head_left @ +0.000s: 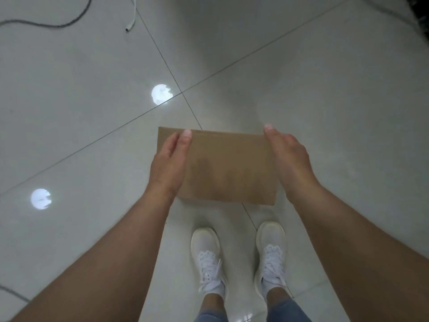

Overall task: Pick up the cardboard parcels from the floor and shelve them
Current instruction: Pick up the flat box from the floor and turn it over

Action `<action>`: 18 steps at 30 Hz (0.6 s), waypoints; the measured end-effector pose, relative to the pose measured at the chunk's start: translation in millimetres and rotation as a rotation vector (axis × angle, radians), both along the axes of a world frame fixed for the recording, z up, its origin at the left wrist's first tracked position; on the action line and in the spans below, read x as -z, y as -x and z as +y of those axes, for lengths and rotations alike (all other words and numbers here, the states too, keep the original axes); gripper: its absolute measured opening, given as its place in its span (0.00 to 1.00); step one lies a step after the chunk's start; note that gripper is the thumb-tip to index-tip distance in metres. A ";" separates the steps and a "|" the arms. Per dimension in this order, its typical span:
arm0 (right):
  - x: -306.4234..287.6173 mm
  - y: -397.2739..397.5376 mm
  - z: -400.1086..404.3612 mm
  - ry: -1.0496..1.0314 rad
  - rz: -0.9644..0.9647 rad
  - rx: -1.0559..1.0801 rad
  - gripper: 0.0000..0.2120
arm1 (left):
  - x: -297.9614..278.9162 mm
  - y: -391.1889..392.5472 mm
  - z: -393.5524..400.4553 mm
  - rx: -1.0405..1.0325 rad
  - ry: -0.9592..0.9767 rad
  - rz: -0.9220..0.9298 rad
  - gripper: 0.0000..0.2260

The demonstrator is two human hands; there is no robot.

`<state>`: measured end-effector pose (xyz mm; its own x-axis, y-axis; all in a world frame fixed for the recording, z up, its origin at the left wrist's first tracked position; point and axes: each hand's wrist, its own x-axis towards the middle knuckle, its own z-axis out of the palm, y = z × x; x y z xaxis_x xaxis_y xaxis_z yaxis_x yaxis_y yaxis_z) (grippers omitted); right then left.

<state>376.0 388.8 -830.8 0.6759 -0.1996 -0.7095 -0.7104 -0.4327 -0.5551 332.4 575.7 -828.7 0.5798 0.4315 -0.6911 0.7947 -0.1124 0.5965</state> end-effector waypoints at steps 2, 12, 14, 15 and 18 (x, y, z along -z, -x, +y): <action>16.2 -2.9 6.9 -0.010 0.015 0.010 0.36 | 17.7 -6.3 6.3 0.054 -0.023 0.002 0.29; 76.7 -26.5 24.5 0.184 0.128 -0.014 0.46 | 79.6 -38.6 37.7 0.171 -0.184 0.111 0.42; 84.7 -27.8 24.9 0.225 0.164 0.027 0.46 | 86.3 -42.7 40.6 0.153 -0.145 0.158 0.42; 87.9 -27.5 24.6 0.247 0.174 0.042 0.45 | 89.6 -44.2 41.8 0.137 -0.119 0.180 0.42; 94.0 -27.2 20.9 0.300 0.169 0.053 0.43 | 96.4 -47.3 45.4 0.096 -0.098 0.222 0.41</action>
<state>403.2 409.6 -924.8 0.5367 -0.4480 -0.7150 -0.8073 -0.5191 -0.2808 379.7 621.1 -925.1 0.4602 0.4528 -0.7637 0.8878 -0.2418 0.3916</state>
